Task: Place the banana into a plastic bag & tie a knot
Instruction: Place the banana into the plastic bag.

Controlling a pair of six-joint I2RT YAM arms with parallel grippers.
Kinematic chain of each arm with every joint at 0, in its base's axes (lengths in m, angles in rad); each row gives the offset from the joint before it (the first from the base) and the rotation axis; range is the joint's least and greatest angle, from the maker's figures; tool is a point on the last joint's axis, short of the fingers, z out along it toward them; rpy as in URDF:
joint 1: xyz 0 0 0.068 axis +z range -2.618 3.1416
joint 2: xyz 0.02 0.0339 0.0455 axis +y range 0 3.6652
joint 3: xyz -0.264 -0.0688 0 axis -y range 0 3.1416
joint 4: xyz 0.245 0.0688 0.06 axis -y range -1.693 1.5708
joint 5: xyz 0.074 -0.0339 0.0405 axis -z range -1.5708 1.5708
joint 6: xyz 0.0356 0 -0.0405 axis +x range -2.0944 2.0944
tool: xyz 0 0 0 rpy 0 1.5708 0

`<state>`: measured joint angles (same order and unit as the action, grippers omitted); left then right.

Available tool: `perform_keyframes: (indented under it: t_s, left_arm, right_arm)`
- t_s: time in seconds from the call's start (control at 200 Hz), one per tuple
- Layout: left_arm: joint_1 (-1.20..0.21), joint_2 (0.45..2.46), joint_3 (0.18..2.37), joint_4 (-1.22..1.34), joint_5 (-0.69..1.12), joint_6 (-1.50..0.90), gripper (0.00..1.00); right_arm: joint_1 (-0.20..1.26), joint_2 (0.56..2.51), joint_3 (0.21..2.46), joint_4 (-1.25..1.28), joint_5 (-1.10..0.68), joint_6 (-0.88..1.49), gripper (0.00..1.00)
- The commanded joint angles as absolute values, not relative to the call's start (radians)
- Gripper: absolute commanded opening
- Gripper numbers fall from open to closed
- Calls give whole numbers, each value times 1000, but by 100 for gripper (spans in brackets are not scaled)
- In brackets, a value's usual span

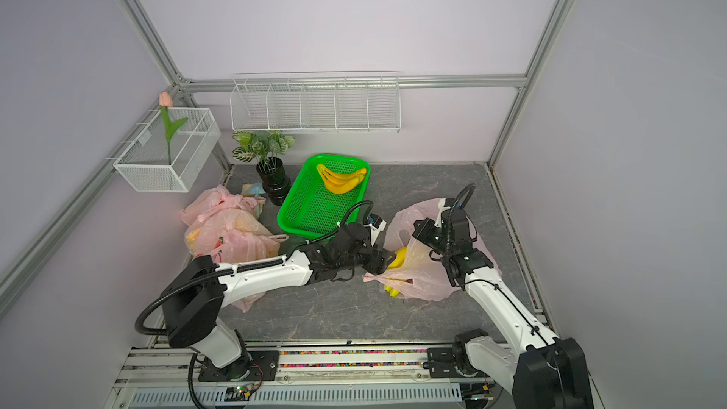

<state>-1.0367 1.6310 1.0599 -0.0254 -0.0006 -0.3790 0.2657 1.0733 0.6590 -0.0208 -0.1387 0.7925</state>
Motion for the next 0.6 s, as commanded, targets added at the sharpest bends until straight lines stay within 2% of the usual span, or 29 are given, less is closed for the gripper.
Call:
perform_keyframes:
  t_s: [0.0,0.35,0.55,0.595]
  left_arm:
    - [-1012,1662,1066,-40,-98,-418,76]
    - [-954,1904,1244,-93,-17,-488,65]
    - [-953,2008,1296,-64,92,-516,46]
    - [-953,2018,1301,-55,121,-521,38]
  right_arm:
    - [262,1057,641,-28,-171,768,7]
    - [262,1044,631,-19,-194,757,7]
    - [261,1040,626,-10,-202,749,7]
    - [261,1039,624,-13,-198,745,7]
